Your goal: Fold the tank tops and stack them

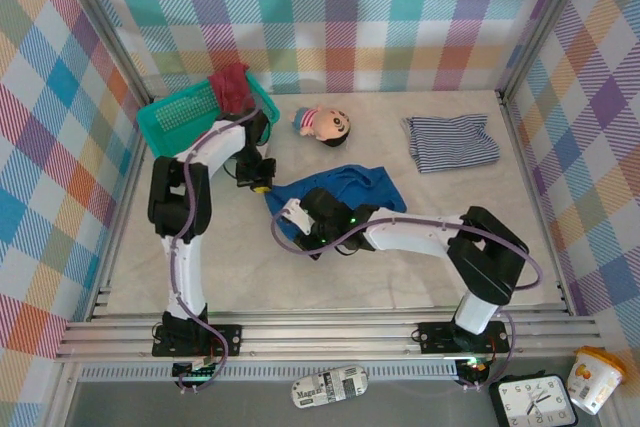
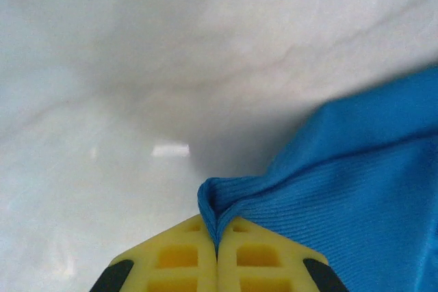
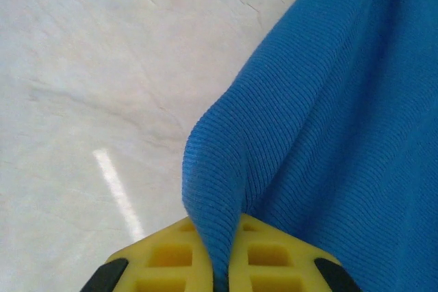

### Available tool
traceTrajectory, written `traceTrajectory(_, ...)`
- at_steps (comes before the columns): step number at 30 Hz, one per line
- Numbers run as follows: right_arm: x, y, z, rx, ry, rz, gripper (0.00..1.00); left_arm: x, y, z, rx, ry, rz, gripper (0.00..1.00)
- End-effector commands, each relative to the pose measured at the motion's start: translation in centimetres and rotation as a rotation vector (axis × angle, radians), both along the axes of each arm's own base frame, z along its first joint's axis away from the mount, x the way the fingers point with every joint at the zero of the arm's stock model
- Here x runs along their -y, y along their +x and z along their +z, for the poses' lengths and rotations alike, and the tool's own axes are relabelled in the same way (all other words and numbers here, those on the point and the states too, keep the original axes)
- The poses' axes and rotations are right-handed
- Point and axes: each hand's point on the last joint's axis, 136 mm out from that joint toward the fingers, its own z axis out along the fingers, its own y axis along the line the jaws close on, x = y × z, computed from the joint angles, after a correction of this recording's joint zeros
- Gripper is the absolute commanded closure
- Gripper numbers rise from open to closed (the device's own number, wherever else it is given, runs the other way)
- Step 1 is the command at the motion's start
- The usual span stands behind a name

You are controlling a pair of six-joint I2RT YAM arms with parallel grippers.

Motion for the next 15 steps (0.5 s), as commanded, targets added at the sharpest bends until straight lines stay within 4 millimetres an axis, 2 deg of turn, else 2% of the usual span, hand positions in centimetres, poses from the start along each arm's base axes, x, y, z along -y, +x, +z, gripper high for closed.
traceTrajectory(1,-0.7,-2.6,2.0,-0.119,0.099,0.028,0.95,-3.9,-1.0,4.0,0.068,0.088,0.109,1.00)
traceTrajectory(4,-0.4,-3.2,3.3,-0.154,0.151,0.008,0.95,-4.1,-2.4,5.4,0.075,0.072,0.139,1.00)
traceTrajectory(8,0.9,-3.1,4.8,-0.214,0.227,-0.080,0.95,-2.2,-3.3,6.5,0.073,-0.009,0.155,1.00)
traceTrajectory(11,2.5,-2.6,5.1,-0.257,0.267,-0.157,0.95,-0.6,-3.0,7.2,0.086,-0.041,0.145,1.00)
traceTrajectory(15,5.2,-0.9,5.2,-0.323,0.343,-0.292,0.95,1.9,-1.5,8.2,0.115,-0.069,0.120,1.00)
